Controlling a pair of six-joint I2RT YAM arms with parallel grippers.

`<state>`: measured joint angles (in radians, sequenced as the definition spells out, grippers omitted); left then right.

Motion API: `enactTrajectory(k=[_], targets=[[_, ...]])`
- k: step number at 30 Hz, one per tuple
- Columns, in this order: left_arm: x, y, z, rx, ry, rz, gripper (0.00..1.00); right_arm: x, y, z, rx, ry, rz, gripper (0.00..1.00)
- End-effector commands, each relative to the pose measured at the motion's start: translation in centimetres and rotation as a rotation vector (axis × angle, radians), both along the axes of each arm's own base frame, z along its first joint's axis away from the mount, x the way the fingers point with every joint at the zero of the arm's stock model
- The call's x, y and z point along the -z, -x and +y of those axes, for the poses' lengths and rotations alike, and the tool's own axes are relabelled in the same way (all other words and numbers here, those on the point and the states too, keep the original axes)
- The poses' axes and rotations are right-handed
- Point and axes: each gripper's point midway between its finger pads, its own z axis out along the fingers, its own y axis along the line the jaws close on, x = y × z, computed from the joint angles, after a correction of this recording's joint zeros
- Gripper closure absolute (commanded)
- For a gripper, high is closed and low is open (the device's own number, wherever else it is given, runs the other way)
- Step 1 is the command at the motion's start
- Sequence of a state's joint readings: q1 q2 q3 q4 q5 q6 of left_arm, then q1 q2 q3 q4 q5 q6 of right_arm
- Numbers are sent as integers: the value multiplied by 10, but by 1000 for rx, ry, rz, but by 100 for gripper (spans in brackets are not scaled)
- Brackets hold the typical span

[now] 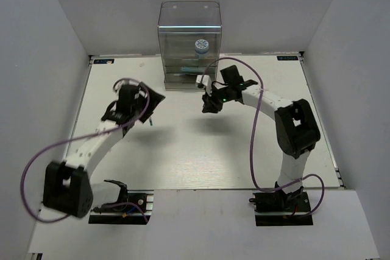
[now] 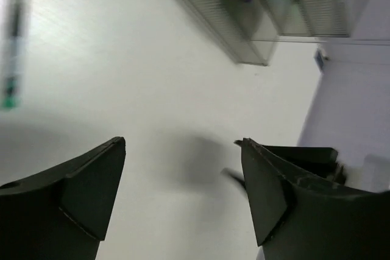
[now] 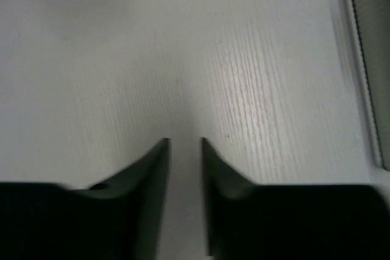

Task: Sort the stationery into containers
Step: Pick up the pen from the center of the board.

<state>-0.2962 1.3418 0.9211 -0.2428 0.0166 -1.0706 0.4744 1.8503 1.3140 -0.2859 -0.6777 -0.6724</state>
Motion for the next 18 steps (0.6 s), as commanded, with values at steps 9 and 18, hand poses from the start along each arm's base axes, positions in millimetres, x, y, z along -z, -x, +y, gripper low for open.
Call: enactTrajectory(k=[9, 18], targets=[[20, 120, 109, -311, -228, -9, 0, -34, -14, 147, 148, -79, 214, 68], [24, 168, 138, -445, -246, 85, 0, -23, -8, 226, 369, -197, 278, 51]])
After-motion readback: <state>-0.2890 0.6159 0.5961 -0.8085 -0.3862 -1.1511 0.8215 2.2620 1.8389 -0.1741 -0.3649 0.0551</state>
